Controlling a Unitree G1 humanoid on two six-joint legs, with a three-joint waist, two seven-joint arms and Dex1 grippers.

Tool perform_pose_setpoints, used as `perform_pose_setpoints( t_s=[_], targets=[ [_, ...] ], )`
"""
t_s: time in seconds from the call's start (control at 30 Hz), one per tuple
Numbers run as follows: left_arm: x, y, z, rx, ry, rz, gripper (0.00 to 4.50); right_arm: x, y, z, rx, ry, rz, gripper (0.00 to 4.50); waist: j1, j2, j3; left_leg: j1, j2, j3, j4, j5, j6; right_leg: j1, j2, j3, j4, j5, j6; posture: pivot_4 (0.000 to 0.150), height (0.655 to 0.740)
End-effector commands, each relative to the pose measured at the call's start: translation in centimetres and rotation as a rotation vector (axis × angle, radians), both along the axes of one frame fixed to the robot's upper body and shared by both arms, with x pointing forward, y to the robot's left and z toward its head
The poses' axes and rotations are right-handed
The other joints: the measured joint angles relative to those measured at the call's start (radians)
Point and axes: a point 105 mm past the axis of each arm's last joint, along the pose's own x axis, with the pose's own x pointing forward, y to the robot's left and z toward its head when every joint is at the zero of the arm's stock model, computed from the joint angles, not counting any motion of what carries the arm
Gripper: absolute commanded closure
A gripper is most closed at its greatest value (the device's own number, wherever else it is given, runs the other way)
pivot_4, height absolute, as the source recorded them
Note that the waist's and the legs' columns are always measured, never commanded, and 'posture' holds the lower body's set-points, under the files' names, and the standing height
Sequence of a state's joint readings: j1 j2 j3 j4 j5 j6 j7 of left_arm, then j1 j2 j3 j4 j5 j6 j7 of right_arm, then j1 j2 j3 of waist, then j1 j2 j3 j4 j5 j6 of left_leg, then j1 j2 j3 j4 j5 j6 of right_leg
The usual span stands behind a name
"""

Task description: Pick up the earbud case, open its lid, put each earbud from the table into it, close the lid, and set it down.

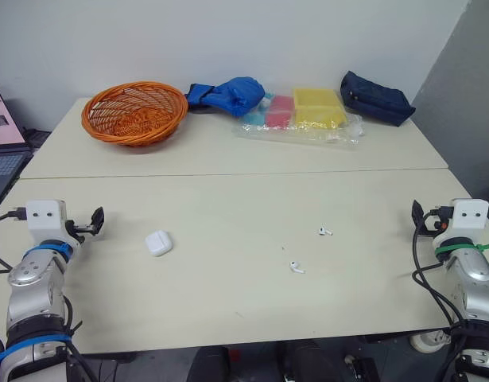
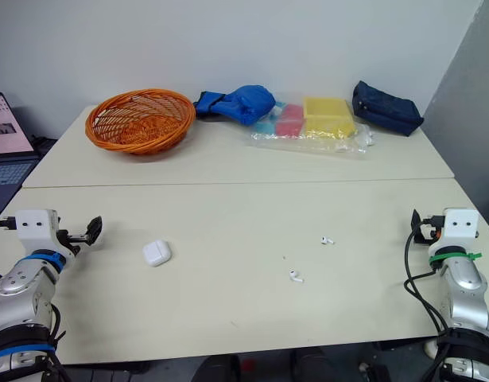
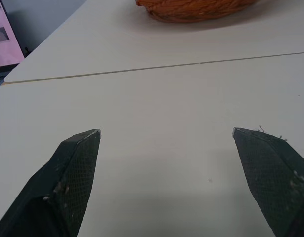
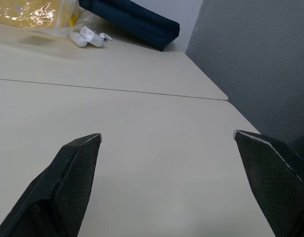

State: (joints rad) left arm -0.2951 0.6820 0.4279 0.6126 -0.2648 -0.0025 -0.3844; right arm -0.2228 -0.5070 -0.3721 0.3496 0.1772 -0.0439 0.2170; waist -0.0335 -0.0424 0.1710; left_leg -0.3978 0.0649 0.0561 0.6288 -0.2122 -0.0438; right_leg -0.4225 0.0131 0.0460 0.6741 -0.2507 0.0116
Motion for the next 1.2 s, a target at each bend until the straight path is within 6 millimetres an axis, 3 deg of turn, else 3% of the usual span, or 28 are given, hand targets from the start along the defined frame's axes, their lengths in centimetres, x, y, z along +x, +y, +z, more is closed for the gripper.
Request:
perform_pose_setpoints(
  t_s=[0.03, 0.13, 0.63, 0.77, 0.87, 1.0, 1.07, 1.2],
  targets=[
    [-0.1, 0.5, 2.9, 0.032, -0.065, -0.029, 0.02, 0.5, -0.6, 2.7, -0.048, -0.066, 0.008, 0.00, -0.001, 0.000, 0.000, 0.000, 0.000, 0.000, 0.000, 0.000, 0.000, 0.000, 0.000, 0.000, 0.000, 0.000, 0.000, 0.150, 0.7400],
    [-0.2, 0.7, 4.4, 0.026, -0.090, -0.075, 0.02, 1.2, -0.8, 3.6, -0.062, -0.070, 0.033, 0.00, -0.003, 0.000, 0.000, 0.000, 0.000, 0.001, 0.000, 0.000, 0.000, 0.000, 0.000, 0.000, 0.000, 0.000, 0.000, 0.150, 0.7400],
    [-0.4, -1.0, 5.4, -0.001, -0.082, -0.253, 0.02, 2.1, 0.3, 3.9, -0.053, -0.068, 0.116, 0.00, -0.001, 0.000, 0.000, 0.000, 0.000, 0.000, 0.000, 0.000, 0.000, -0.001, 0.000, 0.000, 0.000, -0.001, -0.001, 0.150, 0.7400],
    [-1.2, -4.0, 6.2, 0.011, -0.024, -0.478, 0.02, 3.0, 4.0, 4.9, -0.045, -0.041, 0.350, 0.00, -0.008, 0.000, 0.000, 0.000, 0.000, 0.000, -0.001, 0.000, 0.000, -0.001, 0.000, 0.000, 0.000, -0.001, -0.001, 0.150, 0.7400],
    [-1.8, -5.2, 6.7, 0.028, 0.016, -0.581, 0.02, 3.2, 5.6, 5.5, -0.025, -0.028, 0.453, 0.00, -0.010, 0.000, 0.000, 0.000, 0.000, 0.000, 0.000, 0.000, 0.000, -0.001, 0.000, 0.000, 0.001, -0.001, -0.001, 0.150, 0.7400],
    [-3.9, -8.7, 6.7, 0.078, 0.187, -0.884, 0.02, 2.5, 11.7, 6.9, 0.032, 0.031, 0.825, 0.00, -0.015, 0.000, 0.001, 0.000, 0.001, 0.000, -0.001, 0.000, 0.000, -0.001, 0.000, 0.000, 0.001, -0.002, -0.003, 0.150, 0.7400],
    [-5.4, -9.3, 5.2, 0.131, 0.321, -1.014, 0.02, 0.8, 16.3, 8.0, 0.084, 0.081, 1.090, 0.00, -0.017, 0.001, 0.001, 0.000, 0.001, 0.000, -0.001, 0.000, 0.000, -0.002, 0.000, 0.000, 0.002, -0.003, -0.004, 0.150, 0.7400],
    [-5.8, -9.7, 4.1, 0.185, 0.396, -1.106, 0.02, -1.9, 21.1, 9.1, 0.112, 0.145, 1.363, 0.00, -0.015, 0.002, 0.002, 0.000, 0.003, -0.003, -0.002, 0.000, 0.000, -0.003, 0.000, -0.001, 0.004, -0.005, -0.009, 0.150, 0.7400]
  ],
)
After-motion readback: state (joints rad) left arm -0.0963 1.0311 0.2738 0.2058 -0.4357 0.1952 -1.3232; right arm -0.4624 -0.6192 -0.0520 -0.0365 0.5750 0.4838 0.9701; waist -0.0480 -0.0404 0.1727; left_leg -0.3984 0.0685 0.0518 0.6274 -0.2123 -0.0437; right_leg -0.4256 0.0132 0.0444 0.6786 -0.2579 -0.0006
